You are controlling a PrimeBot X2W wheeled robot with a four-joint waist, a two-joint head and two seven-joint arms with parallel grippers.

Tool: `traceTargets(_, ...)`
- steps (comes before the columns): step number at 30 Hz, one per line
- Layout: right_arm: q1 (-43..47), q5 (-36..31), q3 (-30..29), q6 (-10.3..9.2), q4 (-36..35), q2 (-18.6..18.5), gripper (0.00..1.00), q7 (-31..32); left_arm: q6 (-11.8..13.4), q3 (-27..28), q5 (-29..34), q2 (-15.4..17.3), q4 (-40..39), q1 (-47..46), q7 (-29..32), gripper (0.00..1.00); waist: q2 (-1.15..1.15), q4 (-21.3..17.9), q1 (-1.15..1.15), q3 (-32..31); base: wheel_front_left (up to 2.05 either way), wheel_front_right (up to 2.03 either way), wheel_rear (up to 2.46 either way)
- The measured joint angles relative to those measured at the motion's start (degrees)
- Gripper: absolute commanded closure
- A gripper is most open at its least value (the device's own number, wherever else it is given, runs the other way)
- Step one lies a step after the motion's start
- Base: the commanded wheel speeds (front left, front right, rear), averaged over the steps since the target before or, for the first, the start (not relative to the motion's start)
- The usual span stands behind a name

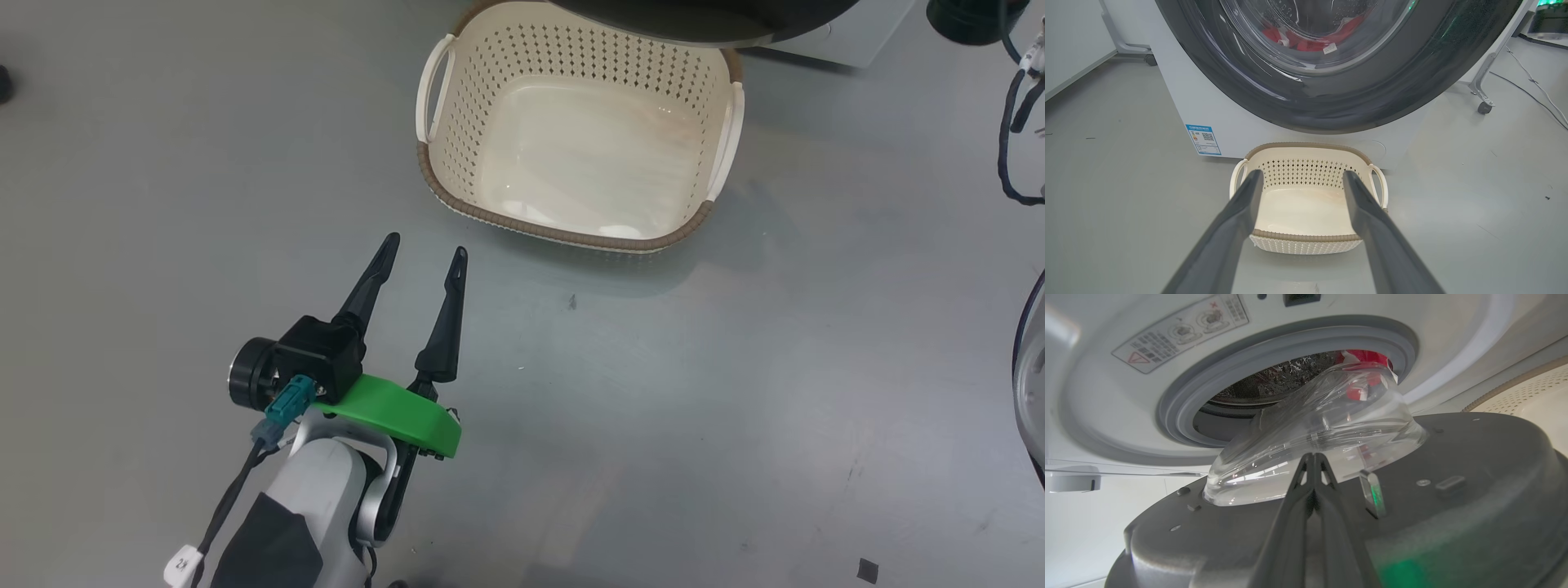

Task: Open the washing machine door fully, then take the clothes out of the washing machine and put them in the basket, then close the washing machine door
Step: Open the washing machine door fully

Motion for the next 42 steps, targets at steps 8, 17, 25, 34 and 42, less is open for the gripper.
traceTargets(8,1.8,0.1,0.8,0.01,0.3,0.5,1.0,1.6,0.0,0.1,0.4,0.0,0.1,0.1,0.0,0.0,0.0,-0.6,0.0,-1.2,0.0,0.0,0.0)
traceTargets(17,4.8,0.5,1.6,0.07,1.2,0.9,1.0,3.6,0.0,0.1,0.7,0.0,0.4,0.2,0.0,0.0,0.0,-0.9,0.0,-2.7,0.0,0.0,0.0)
traceTargets(25,6.4,1.0,2.7,0.09,1.8,1.5,1.0,5.3,0.3,0.5,1.3,0.0,0.7,0.9,0.0,0.0,0.0,-1.3,0.0,-4.3,0.0,0.0,0.0)
traceTargets(34,6.6,1.2,3.1,0.08,1.7,1.7,1.0,5.8,0.3,0.4,1.3,0.0,0.6,1.4,0.0,0.0,0.0,-1.9,0.0,-4.6,0.0,0.0,0.0)
traceTargets(42,6.9,1.3,3.6,0.09,1.3,1.7,1.0,6.0,0.3,0.3,1.3,0.0,0.2,1.5,0.0,0.0,0.0,-2.1,0.0,-4.6,0.0,0.0,0.0)
